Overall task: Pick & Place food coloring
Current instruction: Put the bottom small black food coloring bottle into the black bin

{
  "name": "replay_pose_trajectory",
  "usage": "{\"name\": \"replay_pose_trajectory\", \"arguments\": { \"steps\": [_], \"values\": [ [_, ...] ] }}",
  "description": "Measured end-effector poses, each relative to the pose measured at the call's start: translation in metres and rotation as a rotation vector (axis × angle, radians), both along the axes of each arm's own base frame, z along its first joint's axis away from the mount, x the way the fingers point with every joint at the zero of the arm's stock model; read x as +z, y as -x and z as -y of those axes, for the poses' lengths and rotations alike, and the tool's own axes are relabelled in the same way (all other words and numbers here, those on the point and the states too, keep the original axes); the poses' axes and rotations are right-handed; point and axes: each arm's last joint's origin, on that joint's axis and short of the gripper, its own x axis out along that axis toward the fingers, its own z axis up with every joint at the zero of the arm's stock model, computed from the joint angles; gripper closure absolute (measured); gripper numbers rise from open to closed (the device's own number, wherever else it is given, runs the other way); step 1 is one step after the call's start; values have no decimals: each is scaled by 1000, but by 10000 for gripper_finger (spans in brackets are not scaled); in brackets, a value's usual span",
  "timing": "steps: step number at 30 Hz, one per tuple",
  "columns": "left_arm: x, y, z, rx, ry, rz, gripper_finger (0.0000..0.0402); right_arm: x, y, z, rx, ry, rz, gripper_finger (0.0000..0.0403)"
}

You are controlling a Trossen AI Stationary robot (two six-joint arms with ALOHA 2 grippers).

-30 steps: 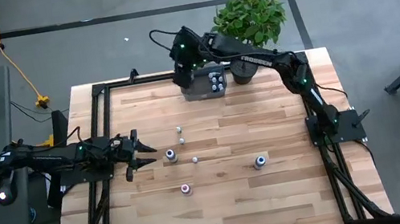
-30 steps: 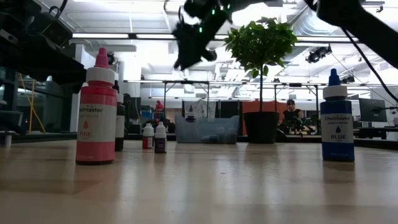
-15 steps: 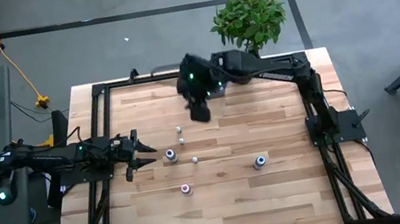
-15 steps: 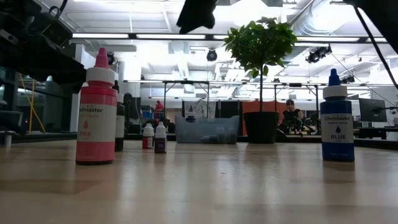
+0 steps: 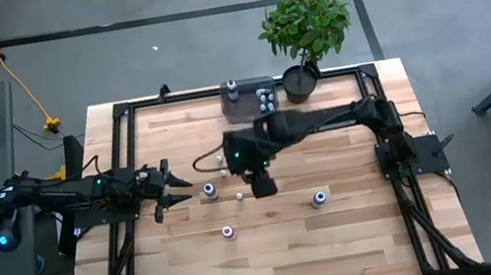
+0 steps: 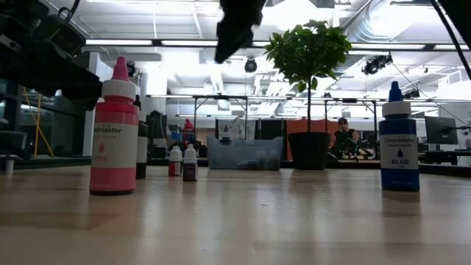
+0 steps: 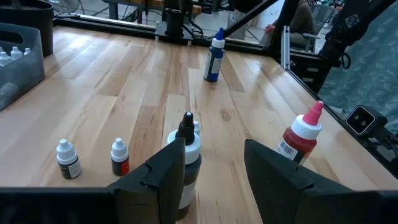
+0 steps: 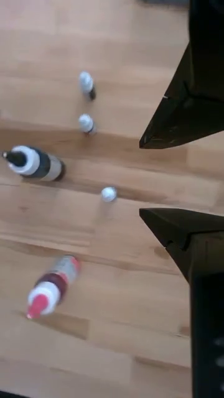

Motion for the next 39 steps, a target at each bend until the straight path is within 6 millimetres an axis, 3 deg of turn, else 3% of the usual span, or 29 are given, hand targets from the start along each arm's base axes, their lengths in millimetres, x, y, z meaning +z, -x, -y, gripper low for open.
{"name": "replay_pose_trajectory", "arguments": {
  "steps": [10, 21, 27, 39],
  "values": [
    [0, 0, 0, 0, 0, 0, 238, -64, -4, 3, -220, -41, 6, 246],
    [0, 0, 0, 0, 0, 0, 238, -119, -6, -14, -139, -144, 175, 222],
    [0, 0, 0, 0, 0, 0, 238, -137, -1, -27, -80, -126, 214, 217],
    [0, 0, 0, 0, 0, 0, 238, -151, 4, -23, -142, -51, 250, 216]
  ]
}}
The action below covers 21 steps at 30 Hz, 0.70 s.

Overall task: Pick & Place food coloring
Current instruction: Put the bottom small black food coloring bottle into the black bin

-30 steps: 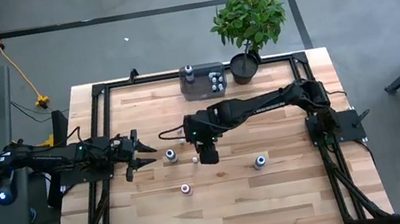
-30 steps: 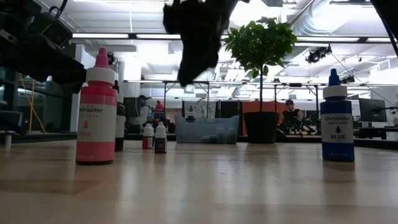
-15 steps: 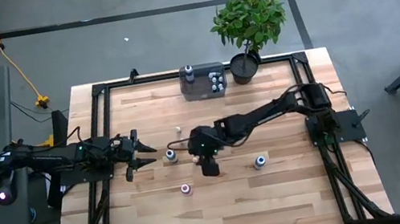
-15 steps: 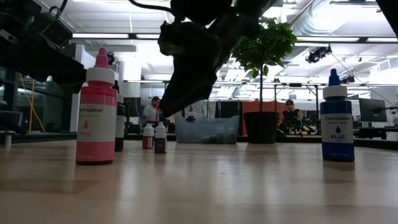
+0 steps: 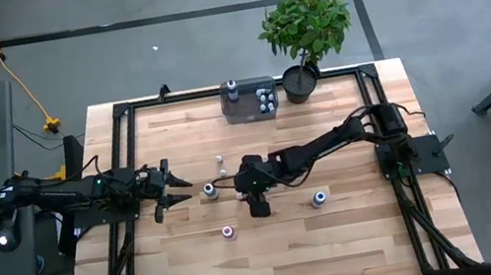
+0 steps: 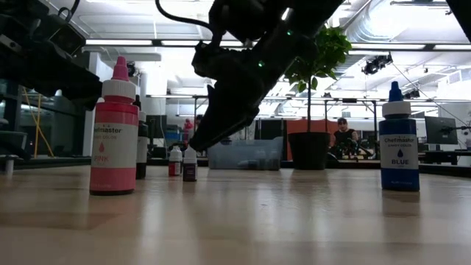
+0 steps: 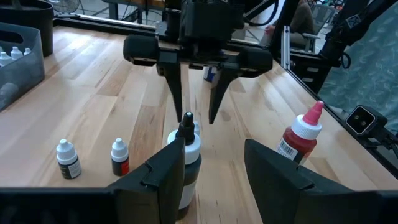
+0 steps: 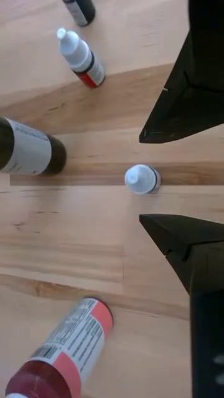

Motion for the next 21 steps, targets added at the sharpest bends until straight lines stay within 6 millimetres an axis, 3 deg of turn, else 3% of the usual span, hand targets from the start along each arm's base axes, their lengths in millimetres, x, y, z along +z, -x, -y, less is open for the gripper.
{"name": "replay_pose_trajectory", "arguments": {
  "steps": [21],
  "values": [
    [0, 0, 0, 0, 0, 0, 238, -10, -5, 0, -23, -24, 16, 217]
  ]
}}
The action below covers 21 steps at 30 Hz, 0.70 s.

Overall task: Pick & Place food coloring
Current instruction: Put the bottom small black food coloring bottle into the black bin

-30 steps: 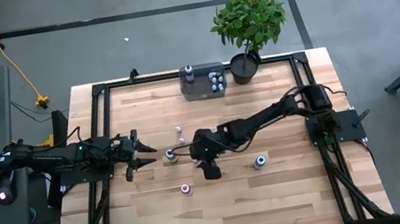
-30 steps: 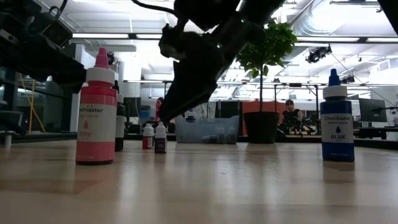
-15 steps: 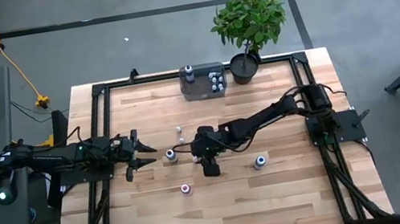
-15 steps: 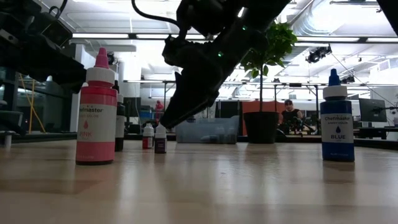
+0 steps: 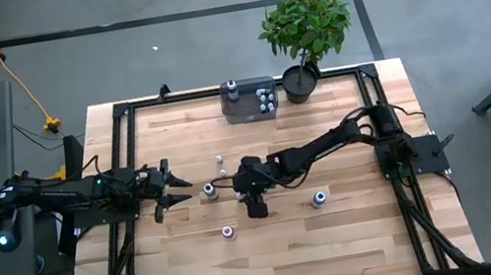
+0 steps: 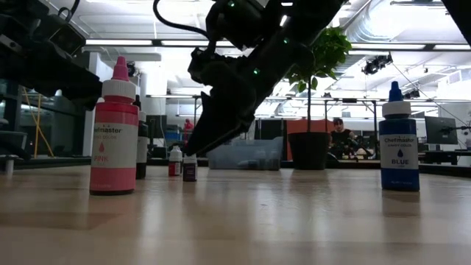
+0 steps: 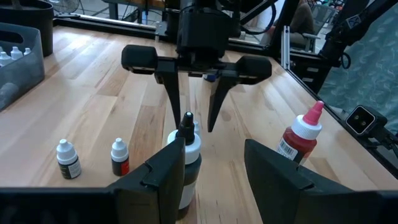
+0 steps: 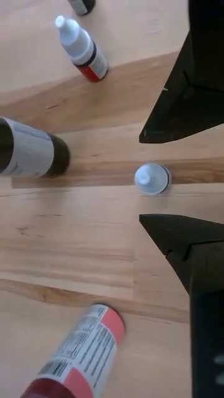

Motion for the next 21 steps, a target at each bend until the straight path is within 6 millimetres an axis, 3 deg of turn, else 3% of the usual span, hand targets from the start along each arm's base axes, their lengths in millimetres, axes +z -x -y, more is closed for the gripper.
{"name": "replay_pose_trajectory", "arguments": {
  "steps": [12, 21],
  "values": [
    [0, 0, 0, 0, 0, 0, 238, 0, 0, 2, -11, 7, -2, 219],
    [0, 0, 0, 0, 0, 0, 238, 0, 0, 2, 0, -4, -3, 256]
  ]
}}
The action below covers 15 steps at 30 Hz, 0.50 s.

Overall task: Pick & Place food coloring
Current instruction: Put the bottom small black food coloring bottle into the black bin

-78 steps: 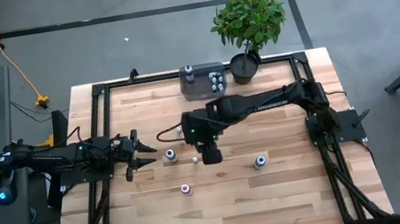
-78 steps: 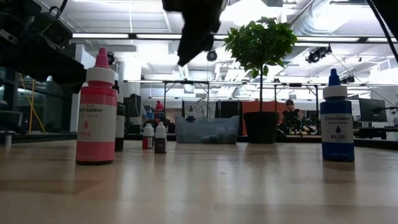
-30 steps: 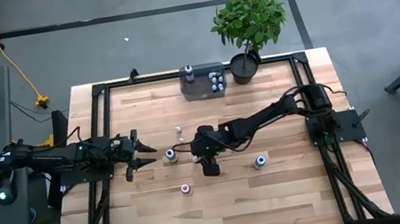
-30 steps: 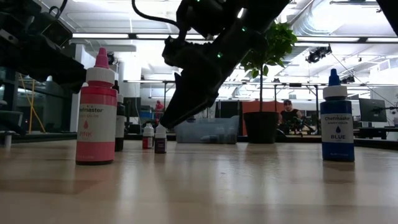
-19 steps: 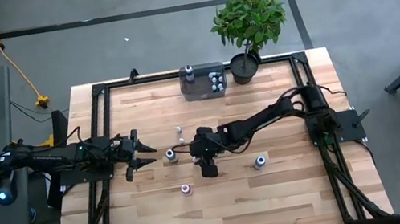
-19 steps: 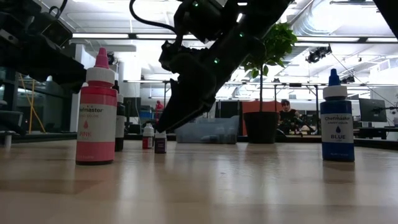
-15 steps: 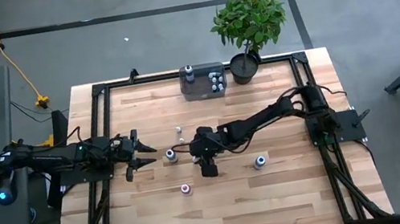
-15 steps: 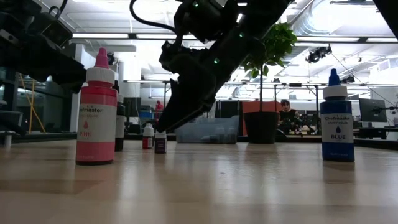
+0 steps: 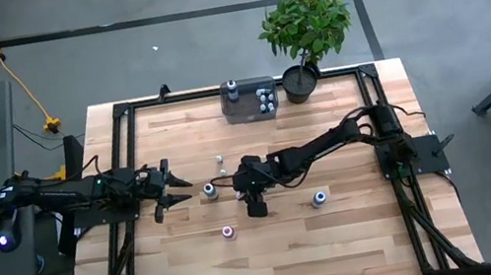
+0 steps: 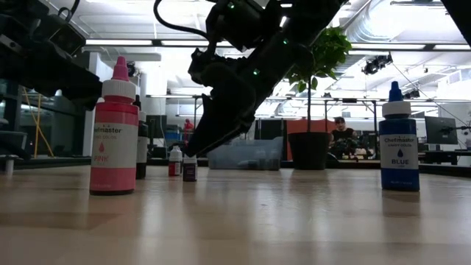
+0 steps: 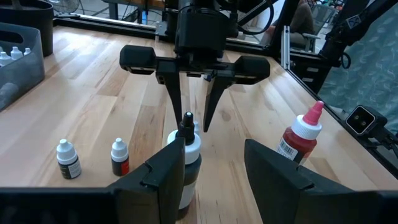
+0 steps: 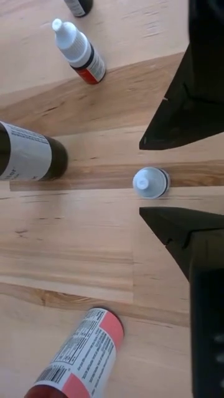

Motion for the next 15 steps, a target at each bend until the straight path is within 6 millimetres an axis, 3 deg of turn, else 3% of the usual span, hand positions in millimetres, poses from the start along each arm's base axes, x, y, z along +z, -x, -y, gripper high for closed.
{"name": "replay_pose_trajectory", "arguments": {
  "steps": [15],
  "values": [
    [0, 0, 0, 0, 0, 0, 238, 0, 0, 0, 2, -2, 0, 308]
  ]
}}
